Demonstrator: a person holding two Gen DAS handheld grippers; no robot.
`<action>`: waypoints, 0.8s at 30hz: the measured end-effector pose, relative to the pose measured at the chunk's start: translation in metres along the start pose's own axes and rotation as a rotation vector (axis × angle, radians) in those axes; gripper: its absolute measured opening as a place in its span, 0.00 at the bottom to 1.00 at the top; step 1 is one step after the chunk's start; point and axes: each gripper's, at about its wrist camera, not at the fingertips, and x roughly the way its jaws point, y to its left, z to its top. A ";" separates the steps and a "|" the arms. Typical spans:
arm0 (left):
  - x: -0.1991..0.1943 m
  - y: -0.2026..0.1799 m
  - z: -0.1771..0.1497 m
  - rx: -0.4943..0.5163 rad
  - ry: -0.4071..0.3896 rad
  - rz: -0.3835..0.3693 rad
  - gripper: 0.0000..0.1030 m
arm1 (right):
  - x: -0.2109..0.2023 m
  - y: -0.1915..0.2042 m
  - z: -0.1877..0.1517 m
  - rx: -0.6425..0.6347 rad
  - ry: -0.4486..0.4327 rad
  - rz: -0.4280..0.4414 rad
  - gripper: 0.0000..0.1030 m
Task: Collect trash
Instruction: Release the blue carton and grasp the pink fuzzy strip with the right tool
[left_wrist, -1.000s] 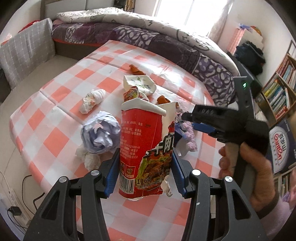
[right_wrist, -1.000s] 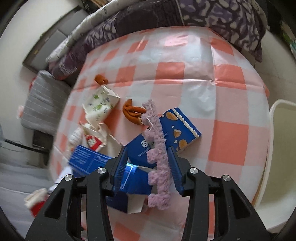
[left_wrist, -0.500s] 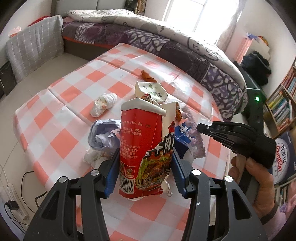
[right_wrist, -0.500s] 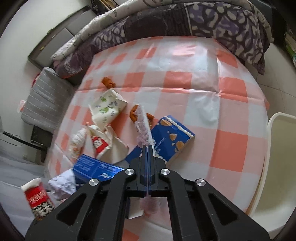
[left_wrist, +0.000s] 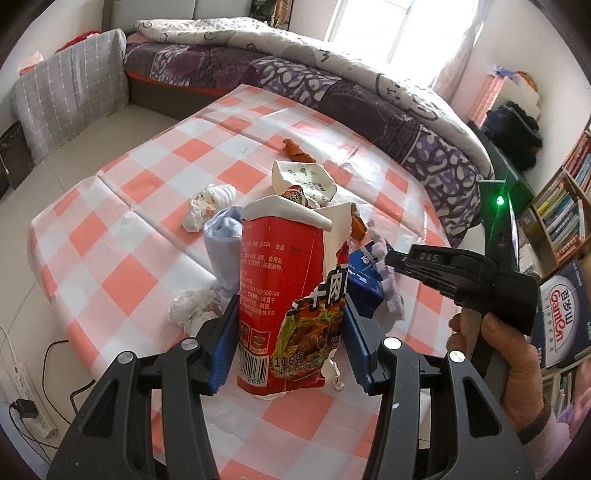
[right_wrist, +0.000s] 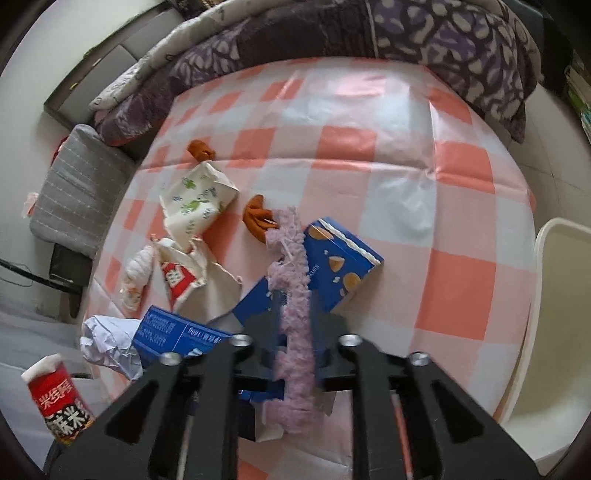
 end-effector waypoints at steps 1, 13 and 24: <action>0.000 0.000 0.000 -0.002 0.000 0.000 0.50 | 0.002 -0.001 0.000 0.005 0.002 -0.006 0.33; 0.004 0.006 0.003 -0.017 0.006 0.017 0.50 | 0.019 0.023 -0.008 -0.148 -0.027 -0.161 0.20; -0.008 0.003 0.008 -0.024 -0.081 0.068 0.50 | -0.030 0.025 -0.002 -0.115 -0.163 -0.054 0.21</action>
